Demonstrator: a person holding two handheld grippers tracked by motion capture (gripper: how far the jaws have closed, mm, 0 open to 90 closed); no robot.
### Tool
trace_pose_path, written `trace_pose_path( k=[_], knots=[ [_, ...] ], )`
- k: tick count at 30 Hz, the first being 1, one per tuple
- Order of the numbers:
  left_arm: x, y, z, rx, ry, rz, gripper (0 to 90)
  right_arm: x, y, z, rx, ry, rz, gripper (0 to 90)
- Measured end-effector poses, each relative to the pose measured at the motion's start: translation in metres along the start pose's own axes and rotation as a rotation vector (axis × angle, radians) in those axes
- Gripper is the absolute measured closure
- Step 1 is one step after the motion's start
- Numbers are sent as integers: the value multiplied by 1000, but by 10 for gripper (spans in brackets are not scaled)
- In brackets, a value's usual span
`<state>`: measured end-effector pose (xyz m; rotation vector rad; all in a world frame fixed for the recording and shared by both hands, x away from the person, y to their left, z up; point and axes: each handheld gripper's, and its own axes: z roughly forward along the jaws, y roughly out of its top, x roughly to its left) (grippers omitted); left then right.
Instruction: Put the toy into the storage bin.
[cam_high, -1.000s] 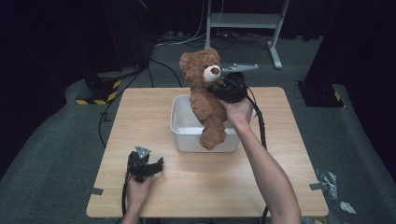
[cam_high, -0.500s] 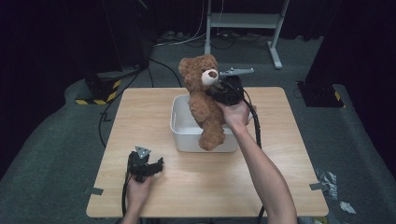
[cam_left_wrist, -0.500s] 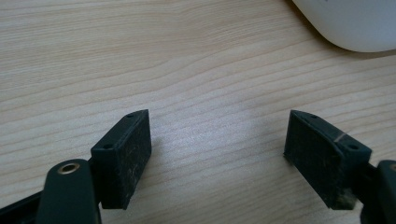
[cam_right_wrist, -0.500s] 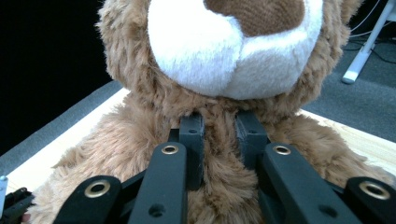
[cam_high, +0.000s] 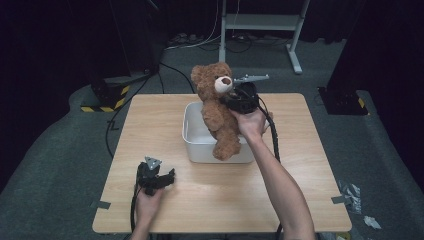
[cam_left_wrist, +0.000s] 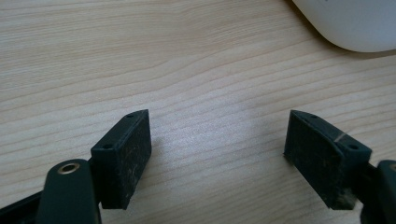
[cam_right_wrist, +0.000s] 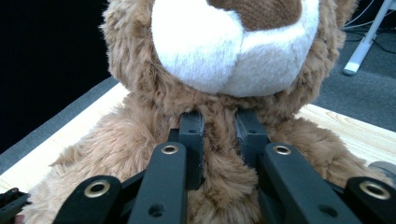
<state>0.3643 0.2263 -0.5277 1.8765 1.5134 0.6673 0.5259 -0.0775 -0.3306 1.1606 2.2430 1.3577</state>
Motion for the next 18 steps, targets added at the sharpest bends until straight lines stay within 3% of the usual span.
trace_pose_path(
  k=[18],
  knots=[
    [0,0,0,0,0,1,229,-3,-7,15,40,-15,12,768]
  ],
)
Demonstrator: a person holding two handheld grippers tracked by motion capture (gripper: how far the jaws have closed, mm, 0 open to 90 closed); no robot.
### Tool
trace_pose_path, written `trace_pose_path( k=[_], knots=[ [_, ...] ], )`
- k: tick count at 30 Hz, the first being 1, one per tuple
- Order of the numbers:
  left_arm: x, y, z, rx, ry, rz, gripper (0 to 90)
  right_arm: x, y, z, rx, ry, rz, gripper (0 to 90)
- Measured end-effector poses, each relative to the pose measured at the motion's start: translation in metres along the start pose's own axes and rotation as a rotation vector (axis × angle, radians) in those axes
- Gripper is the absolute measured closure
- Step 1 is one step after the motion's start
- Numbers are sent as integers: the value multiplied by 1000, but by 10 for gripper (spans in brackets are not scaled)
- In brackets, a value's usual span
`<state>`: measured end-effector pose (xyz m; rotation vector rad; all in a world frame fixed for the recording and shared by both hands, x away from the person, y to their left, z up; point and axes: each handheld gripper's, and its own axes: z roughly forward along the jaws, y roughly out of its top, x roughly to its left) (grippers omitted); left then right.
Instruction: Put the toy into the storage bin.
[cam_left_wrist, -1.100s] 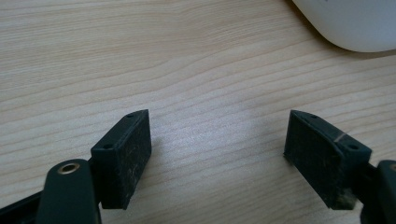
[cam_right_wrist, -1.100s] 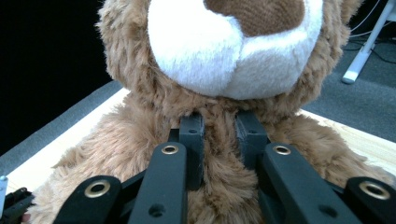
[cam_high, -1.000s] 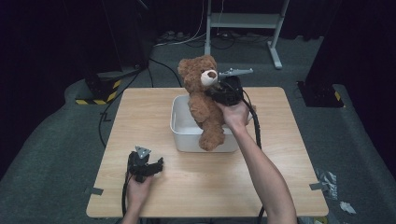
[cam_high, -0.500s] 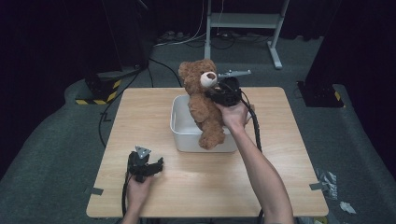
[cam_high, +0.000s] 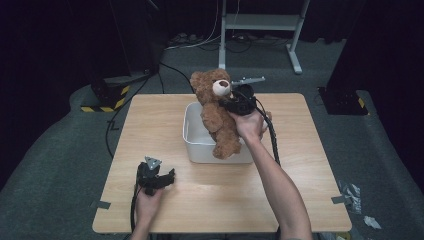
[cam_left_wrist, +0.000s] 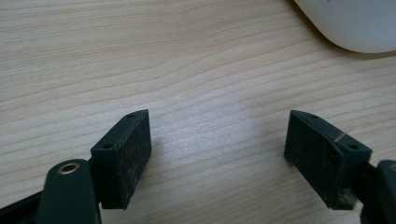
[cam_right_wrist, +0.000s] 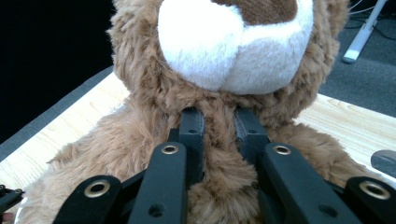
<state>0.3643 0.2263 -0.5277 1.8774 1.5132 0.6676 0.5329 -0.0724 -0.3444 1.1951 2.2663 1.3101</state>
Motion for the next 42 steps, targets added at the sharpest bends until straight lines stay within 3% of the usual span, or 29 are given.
trace_pose_path(
  k=[10,31,42],
  knots=[
    [0,0,0,0,0,0,229,-5,-9,3,-14,9,21,768],
    [0,0,0,0,1,0,229,-6,-11,1,16,14,25,718],
    [0,0,0,1,0,0,229,-7,-11,0,29,18,23,739]
  ],
)
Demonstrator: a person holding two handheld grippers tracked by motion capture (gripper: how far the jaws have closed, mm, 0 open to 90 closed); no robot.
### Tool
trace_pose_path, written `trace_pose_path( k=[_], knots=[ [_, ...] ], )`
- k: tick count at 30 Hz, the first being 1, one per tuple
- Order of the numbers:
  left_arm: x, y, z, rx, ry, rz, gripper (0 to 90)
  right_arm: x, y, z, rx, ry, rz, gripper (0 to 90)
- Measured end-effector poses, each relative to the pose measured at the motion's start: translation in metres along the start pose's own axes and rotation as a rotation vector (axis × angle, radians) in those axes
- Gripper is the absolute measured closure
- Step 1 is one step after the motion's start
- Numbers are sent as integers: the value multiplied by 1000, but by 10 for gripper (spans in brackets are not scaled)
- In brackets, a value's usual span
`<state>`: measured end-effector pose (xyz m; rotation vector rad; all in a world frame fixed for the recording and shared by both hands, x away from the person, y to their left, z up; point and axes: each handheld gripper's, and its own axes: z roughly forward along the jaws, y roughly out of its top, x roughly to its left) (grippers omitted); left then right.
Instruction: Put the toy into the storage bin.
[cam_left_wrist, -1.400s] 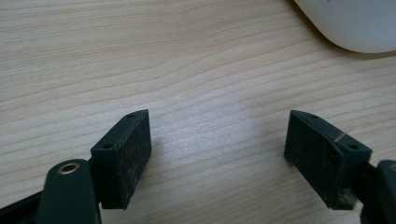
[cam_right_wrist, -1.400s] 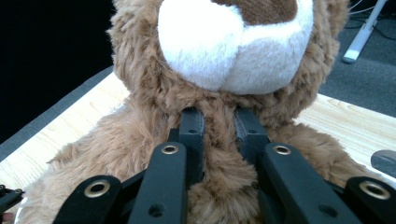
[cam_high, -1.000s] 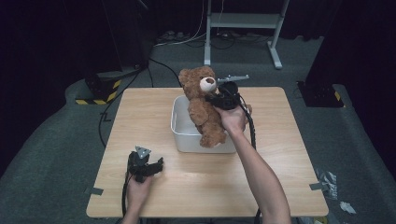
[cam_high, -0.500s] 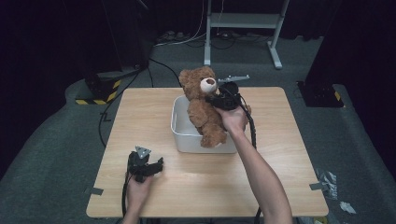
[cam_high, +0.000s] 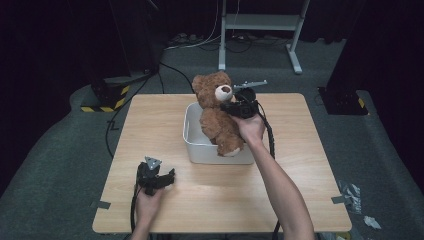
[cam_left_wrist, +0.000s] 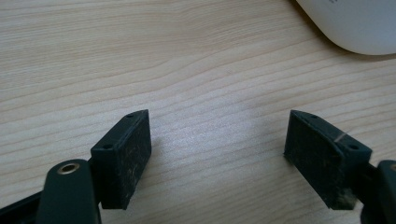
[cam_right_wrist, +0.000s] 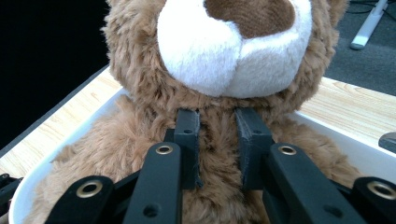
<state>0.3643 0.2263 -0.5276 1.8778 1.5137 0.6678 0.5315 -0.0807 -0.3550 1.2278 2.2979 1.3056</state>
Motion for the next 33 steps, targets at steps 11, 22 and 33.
trace_pose_path(
  k=[11,22,33],
  knots=[
    [0,0,0,0,0,0,229,-3,-4,-6,0,14,9,779],
    [0,0,0,2,1,-1,228,-3,-18,1,28,35,-15,778],
    [0,0,0,2,1,-1,228,-9,-26,-16,-17,41,-11,721]
  ],
)
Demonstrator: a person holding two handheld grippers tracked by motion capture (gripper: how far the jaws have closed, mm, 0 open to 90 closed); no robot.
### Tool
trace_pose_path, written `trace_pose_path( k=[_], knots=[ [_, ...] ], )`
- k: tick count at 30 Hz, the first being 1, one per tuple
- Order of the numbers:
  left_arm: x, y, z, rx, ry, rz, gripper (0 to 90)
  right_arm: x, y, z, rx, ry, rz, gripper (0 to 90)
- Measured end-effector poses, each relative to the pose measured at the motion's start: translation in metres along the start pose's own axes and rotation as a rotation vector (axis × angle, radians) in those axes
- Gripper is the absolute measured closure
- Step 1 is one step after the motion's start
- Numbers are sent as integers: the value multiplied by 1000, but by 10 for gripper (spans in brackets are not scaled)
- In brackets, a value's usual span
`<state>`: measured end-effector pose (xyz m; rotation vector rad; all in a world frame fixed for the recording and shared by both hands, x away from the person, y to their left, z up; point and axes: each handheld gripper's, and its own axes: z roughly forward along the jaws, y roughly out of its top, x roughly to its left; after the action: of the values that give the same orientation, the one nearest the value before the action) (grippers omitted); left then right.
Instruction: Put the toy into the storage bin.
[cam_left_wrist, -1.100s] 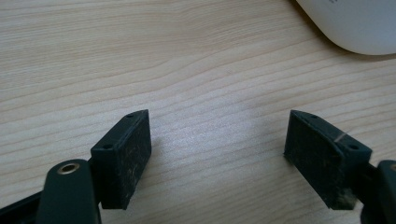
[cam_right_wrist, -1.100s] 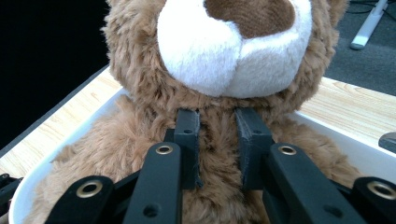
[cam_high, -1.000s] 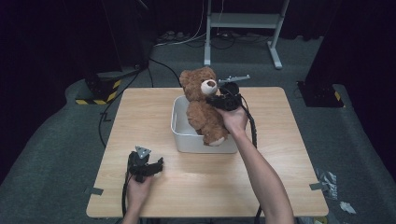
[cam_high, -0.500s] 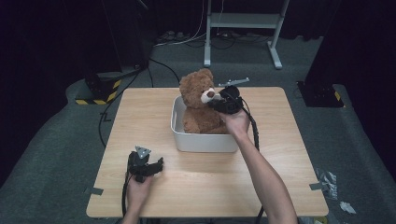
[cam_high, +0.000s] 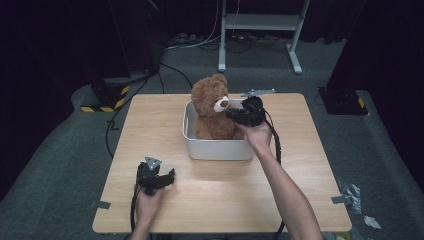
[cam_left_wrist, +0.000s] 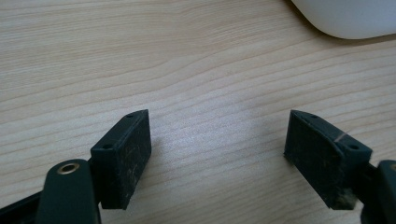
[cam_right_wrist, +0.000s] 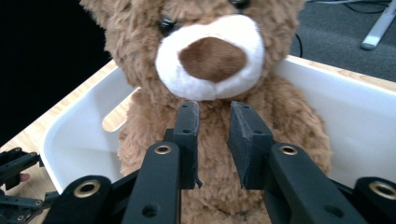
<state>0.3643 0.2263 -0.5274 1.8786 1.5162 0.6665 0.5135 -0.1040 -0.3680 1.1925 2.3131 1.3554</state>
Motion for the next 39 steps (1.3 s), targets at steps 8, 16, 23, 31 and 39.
trace_pose_path(
  k=[8,16,23,31,39],
  knots=[
    [0,0,0,-3,0,-4,228,-5,-4,-12,-43,6,23,684],
    [0,0,0,-2,-1,-3,228,-8,-10,-25,-73,13,42,654],
    [0,0,0,-1,0,6,228,-11,-12,-34,-103,-2,48,627],
    [1,0,0,-1,0,8,228,-12,-13,-40,-117,1,51,610],
    [0,0,0,-1,1,5,228,-11,-13,-47,-134,4,54,596]
  ],
)
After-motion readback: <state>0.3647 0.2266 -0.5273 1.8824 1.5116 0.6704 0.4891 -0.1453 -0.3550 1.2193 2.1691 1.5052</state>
